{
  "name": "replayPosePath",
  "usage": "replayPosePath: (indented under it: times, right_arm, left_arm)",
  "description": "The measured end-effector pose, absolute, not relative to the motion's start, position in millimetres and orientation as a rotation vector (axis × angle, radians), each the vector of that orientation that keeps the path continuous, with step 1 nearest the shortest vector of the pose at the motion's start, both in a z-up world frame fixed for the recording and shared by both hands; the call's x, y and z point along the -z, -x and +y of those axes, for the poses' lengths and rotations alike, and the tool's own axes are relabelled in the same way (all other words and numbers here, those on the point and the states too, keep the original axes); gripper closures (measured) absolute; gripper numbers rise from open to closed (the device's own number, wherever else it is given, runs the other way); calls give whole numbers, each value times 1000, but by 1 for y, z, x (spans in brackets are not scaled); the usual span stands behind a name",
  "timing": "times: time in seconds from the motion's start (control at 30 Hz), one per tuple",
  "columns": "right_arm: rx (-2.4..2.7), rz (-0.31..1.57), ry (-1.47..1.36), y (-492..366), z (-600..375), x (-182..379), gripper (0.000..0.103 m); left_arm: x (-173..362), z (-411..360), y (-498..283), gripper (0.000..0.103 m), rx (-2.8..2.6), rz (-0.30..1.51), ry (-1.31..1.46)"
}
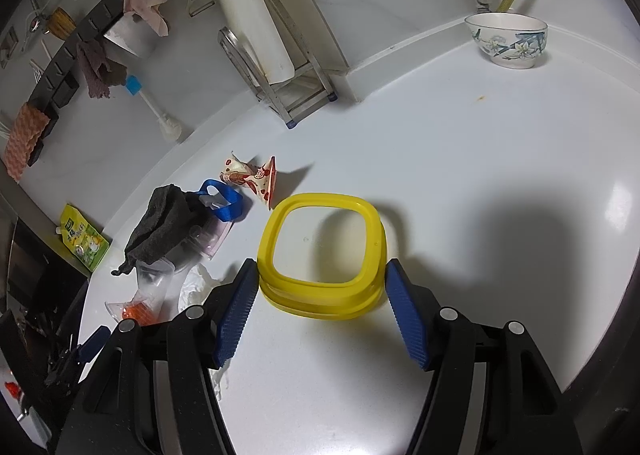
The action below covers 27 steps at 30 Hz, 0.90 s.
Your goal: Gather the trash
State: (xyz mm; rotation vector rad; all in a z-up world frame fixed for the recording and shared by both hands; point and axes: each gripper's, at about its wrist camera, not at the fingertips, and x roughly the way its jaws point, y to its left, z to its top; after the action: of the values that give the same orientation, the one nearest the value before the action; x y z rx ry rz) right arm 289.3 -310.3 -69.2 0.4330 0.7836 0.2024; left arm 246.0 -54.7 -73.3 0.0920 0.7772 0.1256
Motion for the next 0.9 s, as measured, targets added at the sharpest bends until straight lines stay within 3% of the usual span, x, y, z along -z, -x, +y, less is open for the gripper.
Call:
replayPosePath:
  times: [0.13,0.2,0.3,0.7,0.77,0.8,0.9]
  right_arm:
    - [-200,783,-437,-289,-311,69,40]
    - [-201,784,-435,-289,-310,69,40]
    - [-201,783,-433,-289,-310,69,40]
    - [-202,783,-436,-289,-310,70,40]
    - [-203,783,-437,-289,-310,70,40]
    - [-204,783,-436,-289,-310,70,40]
    - [-205,783,-437,-289,-310,70,40]
  left_arm:
    - [72,-60,-244,44,-112,767,-98]
    - [75,-62,-246,59,-104,777,-107]
    - [78,-64,-251,70,-95,804,-104]
    - [75,-64,-252,70,-94,785,-102]
    - [74,-64,-253,64,-94,783,-104]
    - [74,-64,-254,55,-101,781,-108]
    - [73,-64,-254,53,-104,769,-114]
